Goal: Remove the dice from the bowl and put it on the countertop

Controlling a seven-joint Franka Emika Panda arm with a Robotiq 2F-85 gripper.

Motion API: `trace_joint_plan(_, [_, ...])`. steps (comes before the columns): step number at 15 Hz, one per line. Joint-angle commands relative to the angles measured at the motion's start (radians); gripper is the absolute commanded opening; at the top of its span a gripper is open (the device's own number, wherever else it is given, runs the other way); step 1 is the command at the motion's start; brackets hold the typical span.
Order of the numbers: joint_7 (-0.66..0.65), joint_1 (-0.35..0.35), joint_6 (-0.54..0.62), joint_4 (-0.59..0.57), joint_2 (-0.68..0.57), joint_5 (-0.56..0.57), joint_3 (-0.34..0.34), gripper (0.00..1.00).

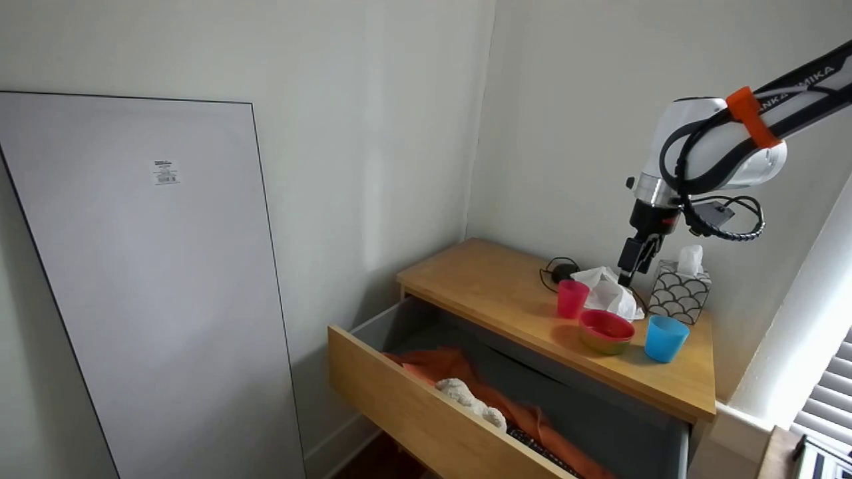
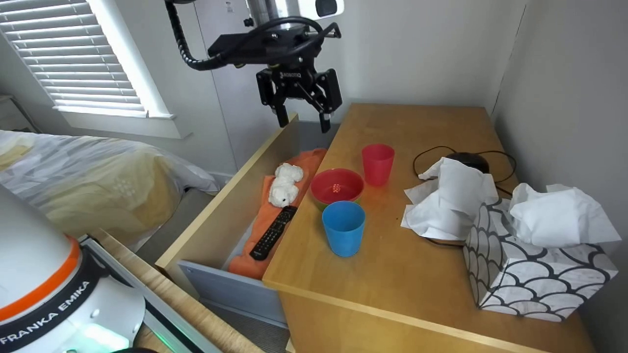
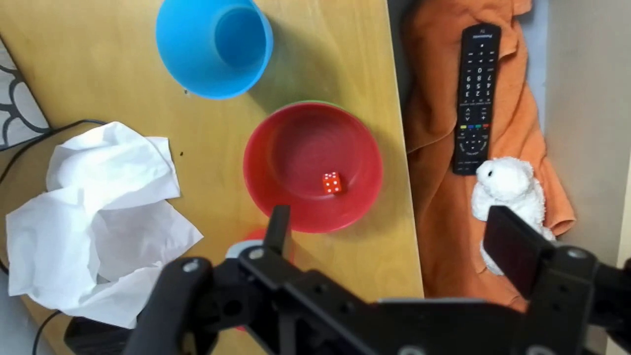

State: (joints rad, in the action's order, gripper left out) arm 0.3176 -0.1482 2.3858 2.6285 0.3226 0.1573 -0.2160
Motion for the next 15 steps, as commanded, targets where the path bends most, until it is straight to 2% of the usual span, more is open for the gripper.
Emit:
trace_joint_plan(1, [0.001, -0.003, -0.002, -0.004, -0.003, -0.002, 0.004, 1.00])
trace_joint_plan(4, [-0.001, 0.003, -0.002, -0.011, 0.000, -0.002, 0.013, 1.00])
trace_joint_plan(5, [0.052, 0.028, -0.033, -0.016, -0.005, -0.034, 0.006, 1.00])
trace_joint_plan(9, [0.093, 0.032, 0.034, -0.016, -0.106, -0.009, 0.006, 1.00])
trace_joint_plan(13, [0.165, 0.022, 0.174, -0.011, -0.200, -0.019, -0.012, 1.00])
trace_joint_plan(14, [0.186, 0.021, 0.212, -0.013, -0.225, -0.031, -0.017, 0.99])
trace_joint_plan(15, [0.212, 0.021, 0.238, -0.016, -0.246, -0.049, -0.020, 0.90])
